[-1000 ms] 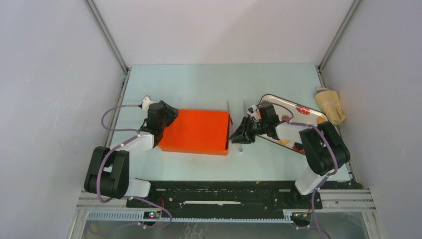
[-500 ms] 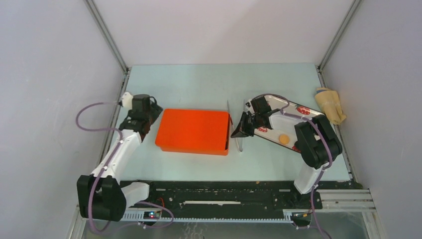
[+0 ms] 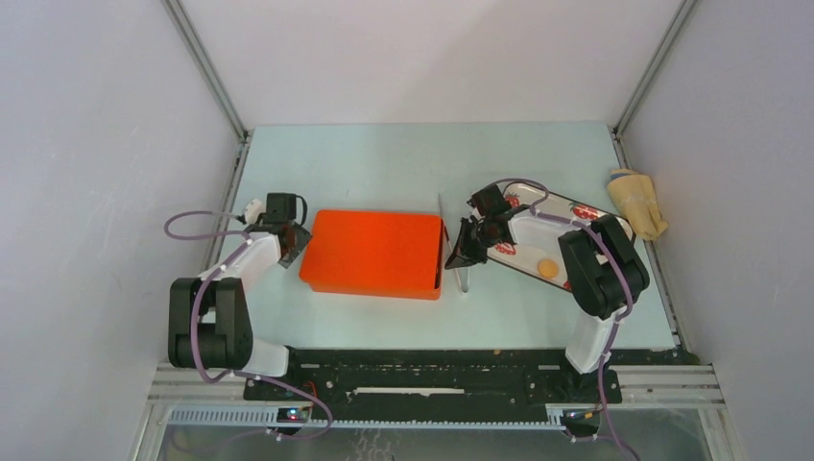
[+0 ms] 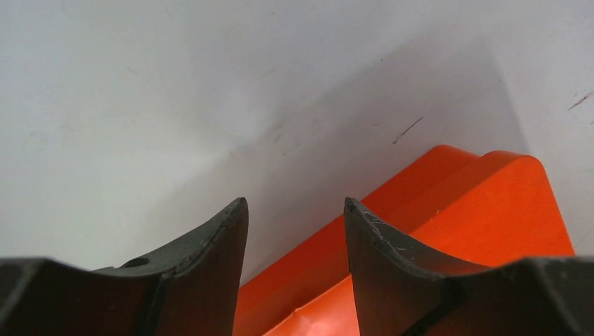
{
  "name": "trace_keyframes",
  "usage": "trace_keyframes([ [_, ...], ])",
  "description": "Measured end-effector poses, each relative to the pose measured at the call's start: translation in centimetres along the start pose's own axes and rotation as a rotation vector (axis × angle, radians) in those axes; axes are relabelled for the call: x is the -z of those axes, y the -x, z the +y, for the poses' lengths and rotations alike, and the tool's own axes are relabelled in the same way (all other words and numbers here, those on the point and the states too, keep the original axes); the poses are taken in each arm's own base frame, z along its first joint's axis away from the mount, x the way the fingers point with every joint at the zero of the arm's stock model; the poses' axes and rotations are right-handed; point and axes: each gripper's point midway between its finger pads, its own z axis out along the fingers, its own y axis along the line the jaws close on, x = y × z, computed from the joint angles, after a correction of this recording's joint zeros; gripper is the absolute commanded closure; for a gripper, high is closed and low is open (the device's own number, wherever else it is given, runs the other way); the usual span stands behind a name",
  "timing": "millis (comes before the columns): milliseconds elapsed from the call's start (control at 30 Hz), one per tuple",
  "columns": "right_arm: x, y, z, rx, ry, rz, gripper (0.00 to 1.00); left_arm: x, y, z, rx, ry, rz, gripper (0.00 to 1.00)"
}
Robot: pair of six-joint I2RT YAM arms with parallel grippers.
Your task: Pack the cookies
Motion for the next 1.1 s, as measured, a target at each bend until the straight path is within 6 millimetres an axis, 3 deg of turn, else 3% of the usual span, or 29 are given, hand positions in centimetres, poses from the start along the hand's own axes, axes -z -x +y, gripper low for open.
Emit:
trace_keyframes([
  [267, -0.7, 0.1, 0.2, 0.017, -0.029, 0.019, 1.0, 0.2, -1.1, -1.3, 0.031, -0.089, 0.004, 0.43],
  [400, -0.9, -0.1, 0.3, 0.021, -0.051, 0.039, 1.0, 1.3, -0.7, -2.9, 0.067, -0.168, 0.0, 0.43],
  [500, -1.1, -0.3, 1.1, 0.04, -0.046, 0.054, 1.0, 2.3, -1.5, -4.1, 0.063, -0.233, 0.028, 0.43],
  [1100, -1.5, -0.8, 1.5, 0.043, -0.045, 0.079, 1.0, 2.8, -1.8, -2.5, 0.02, -0.195, 0.034, 0.42],
])
